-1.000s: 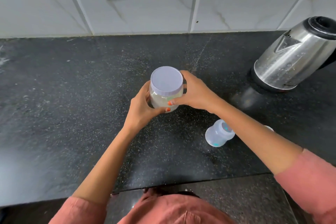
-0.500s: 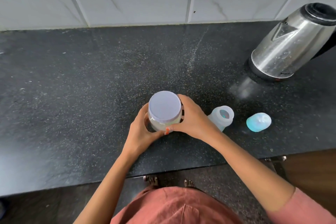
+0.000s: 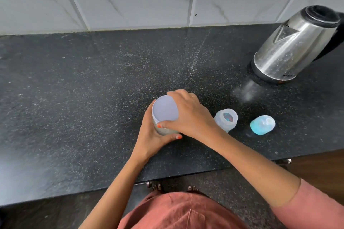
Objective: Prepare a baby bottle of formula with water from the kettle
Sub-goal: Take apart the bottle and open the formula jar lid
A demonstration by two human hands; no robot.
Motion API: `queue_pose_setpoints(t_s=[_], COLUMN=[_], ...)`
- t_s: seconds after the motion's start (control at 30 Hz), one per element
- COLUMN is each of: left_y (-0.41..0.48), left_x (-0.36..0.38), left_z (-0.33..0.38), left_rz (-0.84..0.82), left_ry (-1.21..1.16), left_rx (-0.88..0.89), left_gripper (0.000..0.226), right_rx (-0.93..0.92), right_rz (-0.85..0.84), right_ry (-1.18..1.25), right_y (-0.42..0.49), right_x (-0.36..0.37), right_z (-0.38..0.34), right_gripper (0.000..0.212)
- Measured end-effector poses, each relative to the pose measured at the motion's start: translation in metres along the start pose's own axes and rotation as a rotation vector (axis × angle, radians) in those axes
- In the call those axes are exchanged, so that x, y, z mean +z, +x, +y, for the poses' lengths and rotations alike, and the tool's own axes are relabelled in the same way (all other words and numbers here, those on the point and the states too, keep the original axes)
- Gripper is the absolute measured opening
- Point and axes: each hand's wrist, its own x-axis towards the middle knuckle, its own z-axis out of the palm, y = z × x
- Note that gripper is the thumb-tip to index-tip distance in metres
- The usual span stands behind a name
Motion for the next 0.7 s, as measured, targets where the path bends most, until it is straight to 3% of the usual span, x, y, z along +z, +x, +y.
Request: queue_pose_setpoints(t_s=[0.13, 0.23, 0.33, 0.7], left_y=[0.0, 0.0, 0.001, 0.007], left_x=[0.008, 0.009, 0.008, 0.007], left_z=[0.003, 0.002, 0.003, -0.009], left_rz=[0.061, 0.09, 0.109, 0.153], left_ry=[-0.086, -0.065, 0.013, 0.163], left_rx=[0.014, 0.041, 0.075, 0.026], left_gripper=[0.093, 0.08, 0.076, 0.08], right_rx=[-0.008, -0.031, -0.082, -0.196], right_rz=[-0.003, -0.003, -0.026, -0.085], right_ry=[-0.287, -0.382, -0.369, -0.378], right_y=[0.007, 0.012, 0.018, 0.024], right_x=[0.0, -0.001, -0.005, -0.011], right_z=[-0.019, -0.024, -0.022, -0.013], right_gripper=[0.087, 0.073, 0.065, 0.072])
